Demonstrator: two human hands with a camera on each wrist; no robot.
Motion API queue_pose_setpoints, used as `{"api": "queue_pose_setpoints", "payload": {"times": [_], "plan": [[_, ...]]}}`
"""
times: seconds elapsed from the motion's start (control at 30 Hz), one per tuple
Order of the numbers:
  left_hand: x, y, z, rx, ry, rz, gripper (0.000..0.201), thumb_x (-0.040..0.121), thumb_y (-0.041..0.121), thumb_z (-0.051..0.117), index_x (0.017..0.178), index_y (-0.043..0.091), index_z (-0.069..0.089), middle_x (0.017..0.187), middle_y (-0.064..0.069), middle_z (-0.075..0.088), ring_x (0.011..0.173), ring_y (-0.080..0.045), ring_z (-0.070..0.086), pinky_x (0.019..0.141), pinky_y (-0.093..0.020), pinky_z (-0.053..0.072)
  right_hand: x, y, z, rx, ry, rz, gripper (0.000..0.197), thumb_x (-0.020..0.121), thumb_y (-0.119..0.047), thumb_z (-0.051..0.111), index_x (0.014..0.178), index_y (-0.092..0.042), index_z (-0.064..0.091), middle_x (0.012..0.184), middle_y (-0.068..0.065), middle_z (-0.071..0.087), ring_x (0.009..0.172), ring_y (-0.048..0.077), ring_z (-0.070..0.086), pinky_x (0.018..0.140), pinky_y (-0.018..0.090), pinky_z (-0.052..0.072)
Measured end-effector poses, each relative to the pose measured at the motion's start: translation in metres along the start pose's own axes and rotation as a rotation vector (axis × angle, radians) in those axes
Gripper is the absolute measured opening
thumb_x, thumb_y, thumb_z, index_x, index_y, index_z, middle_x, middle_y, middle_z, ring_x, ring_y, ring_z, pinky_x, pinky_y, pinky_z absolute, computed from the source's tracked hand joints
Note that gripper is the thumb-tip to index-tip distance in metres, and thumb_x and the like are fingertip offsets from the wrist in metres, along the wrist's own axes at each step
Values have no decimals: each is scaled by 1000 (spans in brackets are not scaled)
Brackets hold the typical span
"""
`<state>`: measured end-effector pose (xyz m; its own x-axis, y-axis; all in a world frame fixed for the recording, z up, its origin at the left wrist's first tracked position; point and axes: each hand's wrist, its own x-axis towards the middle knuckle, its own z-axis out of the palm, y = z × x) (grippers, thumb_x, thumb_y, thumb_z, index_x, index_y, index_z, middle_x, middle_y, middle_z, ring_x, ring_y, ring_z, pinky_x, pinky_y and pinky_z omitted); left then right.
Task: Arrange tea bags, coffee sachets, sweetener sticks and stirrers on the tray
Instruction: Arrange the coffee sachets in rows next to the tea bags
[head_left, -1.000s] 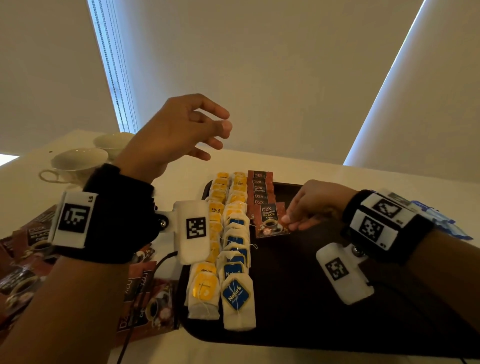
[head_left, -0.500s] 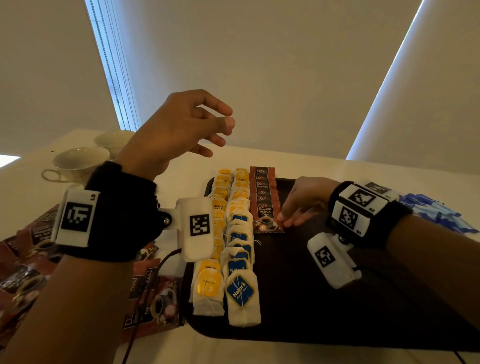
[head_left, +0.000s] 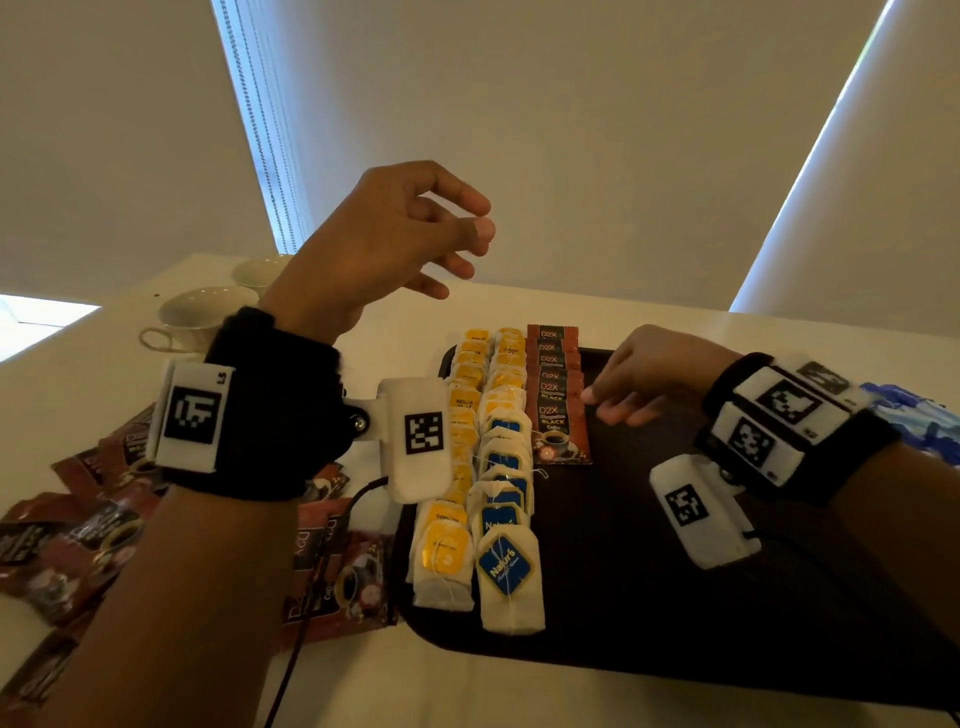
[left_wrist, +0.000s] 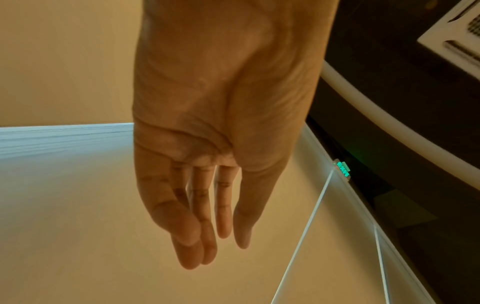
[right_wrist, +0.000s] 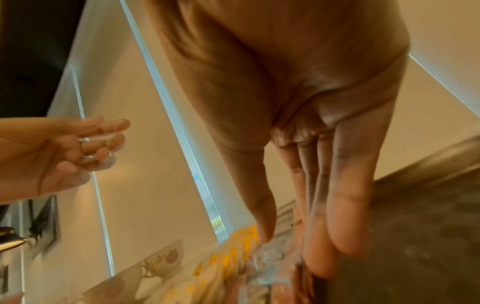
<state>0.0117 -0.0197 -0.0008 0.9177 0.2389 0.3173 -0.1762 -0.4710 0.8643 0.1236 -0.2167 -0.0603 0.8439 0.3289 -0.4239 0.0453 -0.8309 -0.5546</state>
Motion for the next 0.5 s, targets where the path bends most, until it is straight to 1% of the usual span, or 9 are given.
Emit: {"api": "queue_pose_setpoints", "payload": {"times": [0.07,0.13,0.17,0.2,0.27,0.33,0.4,0.47,0.5], "plan": [[-7,11,-5,29,27,41,28,89,27,64,113,15,61,94,-2,72,78,-12,70,60,-19,54,-12,2,-1,-12,60,-98,13,82,-17,69,91,-9,63,86,7,67,71,14,62,60,24,50],[-16,23,-10,65,70,91,28,90,27,62,114,13,60,94,-2,72,79,-12,69,61,-20,54,-28,2,-1,-35,105,-226,15,79,-20,72,88,-14,62,86,3,66,75,14,64,63,26,51],[-20,29,-13,75,97,110,28,91,27,61,115,13,60,94,-1,72,79,-12,69,61,-20,54,-36,3,0,-76,120,-292,14,77,-21,73,86,-17,62,85,1,65,76,12,63,63,25,49],[-24,34,-17,76,124,119,27,92,27,60,115,13,60,94,-1,71,79,-12,70,61,-19,54,-42,3,2,-149,126,-341,14,77,-21,74,83,-19,62,84,-2,63,75,9,60,61,22,45],[-33,41,-24,71,155,113,25,92,27,59,113,13,60,92,1,71,77,-11,70,60,-19,52,-47,4,8,-321,87,-359,14,76,-22,74,78,-20,61,79,-6,59,72,4,53,57,19,35],[-45,49,-29,122,150,109,24,92,27,59,112,13,61,90,2,71,77,-10,70,58,-18,52,-43,4,13,-440,47,-318,19,75,-23,76,76,-19,58,76,-8,56,70,4,50,54,20,32],[-59,55,-36,189,117,122,24,88,29,60,108,16,61,90,2,71,76,-10,69,57,-18,54,-30,3,15,-522,42,-313,27,71,-26,80,82,-18,56,80,-6,57,77,10,53,55,21,34],[-78,56,-44,208,75,115,30,76,40,63,100,24,62,88,2,71,74,-11,69,55,-21,56,-15,3,18,-554,38,-331,41,67,-28,83,94,-17,54,92,-2,59,85,15,53,61,24,41],[-88,54,-49,193,62,113,34,69,47,64,97,28,63,87,1,72,74,-11,69,53,-23,55,-9,4,20,-562,42,-344,46,65,-29,83,98,-18,52,95,-1,60,86,16,54,66,28,43]]}}
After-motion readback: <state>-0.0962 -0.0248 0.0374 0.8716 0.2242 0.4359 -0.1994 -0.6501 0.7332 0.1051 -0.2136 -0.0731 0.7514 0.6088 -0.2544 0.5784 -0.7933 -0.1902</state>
